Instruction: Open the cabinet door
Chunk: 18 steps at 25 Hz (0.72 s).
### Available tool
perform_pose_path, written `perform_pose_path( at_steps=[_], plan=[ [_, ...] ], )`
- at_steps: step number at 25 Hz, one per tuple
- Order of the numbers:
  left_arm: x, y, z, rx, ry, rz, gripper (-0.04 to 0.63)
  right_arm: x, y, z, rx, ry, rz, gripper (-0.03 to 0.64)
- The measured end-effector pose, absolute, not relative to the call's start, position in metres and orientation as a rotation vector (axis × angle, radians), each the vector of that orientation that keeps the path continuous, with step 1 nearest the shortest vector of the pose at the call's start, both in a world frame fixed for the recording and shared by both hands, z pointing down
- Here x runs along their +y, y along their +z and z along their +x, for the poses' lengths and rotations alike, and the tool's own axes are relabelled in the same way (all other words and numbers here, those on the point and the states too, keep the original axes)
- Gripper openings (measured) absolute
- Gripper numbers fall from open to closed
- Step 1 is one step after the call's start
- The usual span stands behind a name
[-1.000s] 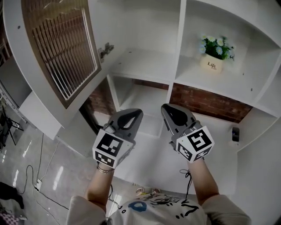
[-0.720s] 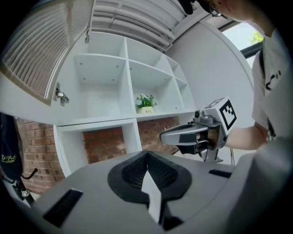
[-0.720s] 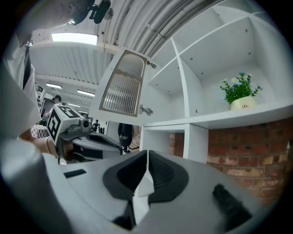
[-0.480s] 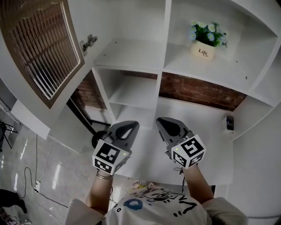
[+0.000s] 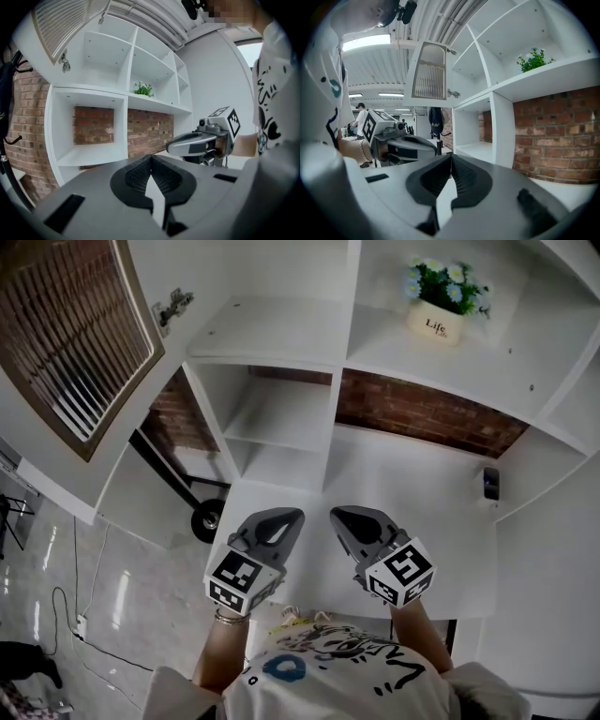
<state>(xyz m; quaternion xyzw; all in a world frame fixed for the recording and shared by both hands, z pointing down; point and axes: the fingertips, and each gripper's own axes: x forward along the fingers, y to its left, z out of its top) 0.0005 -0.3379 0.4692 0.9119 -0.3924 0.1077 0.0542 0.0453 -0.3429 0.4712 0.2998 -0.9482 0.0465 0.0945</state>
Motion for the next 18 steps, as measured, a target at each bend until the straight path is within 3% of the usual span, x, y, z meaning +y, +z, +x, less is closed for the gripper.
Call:
perform_pose_path(
  at_steps=[18],
  plan=[
    [-0.319,0.494,0.01,-1.103,0.285,2.733,0.015,-0.319,0.494,0.054,-2.749,0.233,0.882,0.026]
  ],
)
